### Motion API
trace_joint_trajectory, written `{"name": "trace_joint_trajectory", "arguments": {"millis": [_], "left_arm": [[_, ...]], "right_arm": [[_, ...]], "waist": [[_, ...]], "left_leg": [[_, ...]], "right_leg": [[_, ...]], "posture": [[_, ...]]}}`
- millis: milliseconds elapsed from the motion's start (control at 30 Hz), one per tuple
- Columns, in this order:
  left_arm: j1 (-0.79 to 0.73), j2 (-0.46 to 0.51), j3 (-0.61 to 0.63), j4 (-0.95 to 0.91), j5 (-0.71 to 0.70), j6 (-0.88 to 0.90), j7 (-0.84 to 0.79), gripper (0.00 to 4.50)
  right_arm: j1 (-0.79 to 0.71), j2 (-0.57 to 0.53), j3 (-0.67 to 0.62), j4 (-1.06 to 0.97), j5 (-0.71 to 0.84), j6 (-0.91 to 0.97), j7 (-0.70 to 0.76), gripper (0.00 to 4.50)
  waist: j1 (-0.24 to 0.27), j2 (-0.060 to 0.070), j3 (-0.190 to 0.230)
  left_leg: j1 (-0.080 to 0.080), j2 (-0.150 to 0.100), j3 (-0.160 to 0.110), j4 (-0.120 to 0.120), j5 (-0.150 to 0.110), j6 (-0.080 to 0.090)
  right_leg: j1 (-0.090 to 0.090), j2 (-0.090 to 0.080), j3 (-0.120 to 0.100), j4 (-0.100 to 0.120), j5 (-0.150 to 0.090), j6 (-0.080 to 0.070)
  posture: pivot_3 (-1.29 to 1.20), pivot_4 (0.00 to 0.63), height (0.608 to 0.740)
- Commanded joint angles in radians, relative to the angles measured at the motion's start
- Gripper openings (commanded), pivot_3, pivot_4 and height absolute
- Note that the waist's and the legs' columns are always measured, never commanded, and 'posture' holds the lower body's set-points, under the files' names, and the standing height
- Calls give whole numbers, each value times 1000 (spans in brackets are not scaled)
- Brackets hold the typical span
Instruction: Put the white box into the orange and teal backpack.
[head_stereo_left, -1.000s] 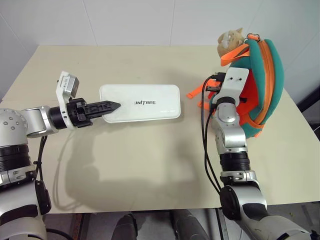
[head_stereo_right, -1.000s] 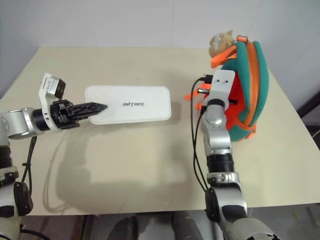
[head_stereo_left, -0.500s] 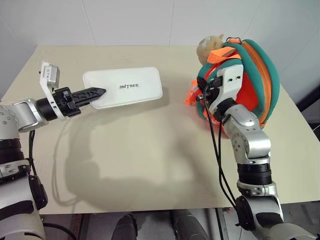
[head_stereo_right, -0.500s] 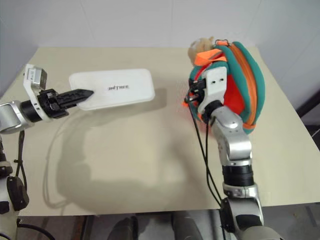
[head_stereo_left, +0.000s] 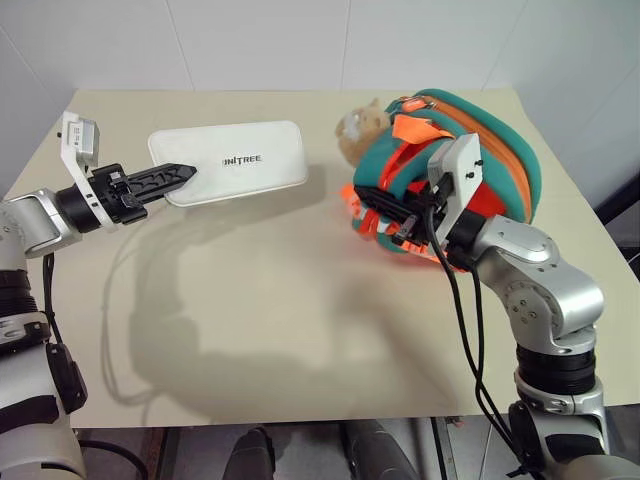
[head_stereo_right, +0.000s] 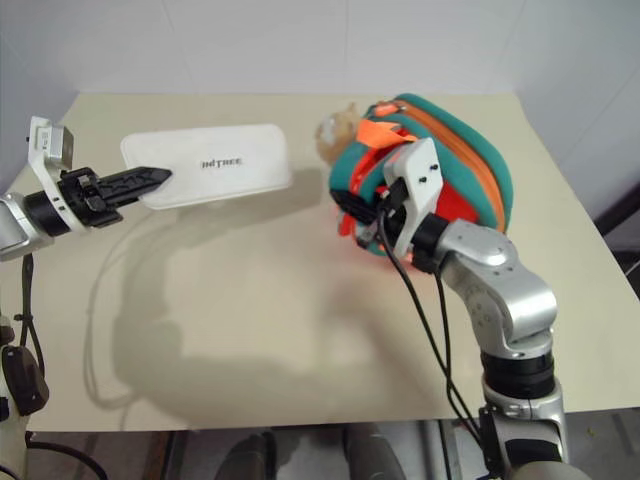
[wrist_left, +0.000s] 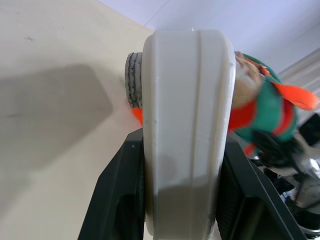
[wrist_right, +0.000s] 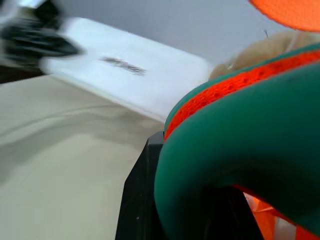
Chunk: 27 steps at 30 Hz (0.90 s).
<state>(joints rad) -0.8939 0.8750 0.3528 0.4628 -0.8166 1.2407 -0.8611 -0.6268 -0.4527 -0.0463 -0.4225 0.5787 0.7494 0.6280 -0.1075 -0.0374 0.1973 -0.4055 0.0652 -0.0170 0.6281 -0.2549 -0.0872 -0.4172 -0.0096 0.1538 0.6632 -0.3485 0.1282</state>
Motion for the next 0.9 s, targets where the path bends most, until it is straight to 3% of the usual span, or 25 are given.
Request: {"name": "trace_joint_trajectory", "arguments": {"millis": [33, 233, 467, 700, 900], "left_arm": [[-46, 27, 14, 13, 10, -33, -28, 1328], [-66, 29, 4, 45, 33, -52, -45, 1328], [-80, 45, -17, 58, 54, -55, -85, 1328], [-46, 91, -35, -19, 55, -49, -143, 1328], [12, 104, 54, -121, 35, -109, -135, 1328]], "right_arm": [[-34, -43, -38, -81, 103, 13, 73, 33], [-89, -131, -76, -111, 275, 65, 166, 33], [-51, -325, -83, -134, 383, 79, 404, 33], [37, -500, -36, -57, 250, -88, 707, 33], [61, -527, 9, 88, 101, -271, 838, 33]], "waist": [[0, 0, 0], [6, 0, 0], [26, 0, 0], [29, 0, 0], [25, 0, 0]], "left_leg": [[0, 0, 0, 0, 0, 0], [0, 0, 0, 0, -1, 1], [-1, 0, 0, 1, -2, 4], [-1, 0, 0, 2, -2, 4], [-1, 0, 1, 3, -3, 5]], "right_leg": [[0, 0, 0, 0, 0, 0], [0, 0, 0, 0, 0, 0], [0, 0, 0, -3, 0, 0], [1, 0, -1, -3, 0, 0], [1, 0, 0, -2, 0, 0]], "posture": [[0, 150, 740], [0, 150, 740], [0, 150, 740], [0, 150, 740], [0, 150, 740]]}}
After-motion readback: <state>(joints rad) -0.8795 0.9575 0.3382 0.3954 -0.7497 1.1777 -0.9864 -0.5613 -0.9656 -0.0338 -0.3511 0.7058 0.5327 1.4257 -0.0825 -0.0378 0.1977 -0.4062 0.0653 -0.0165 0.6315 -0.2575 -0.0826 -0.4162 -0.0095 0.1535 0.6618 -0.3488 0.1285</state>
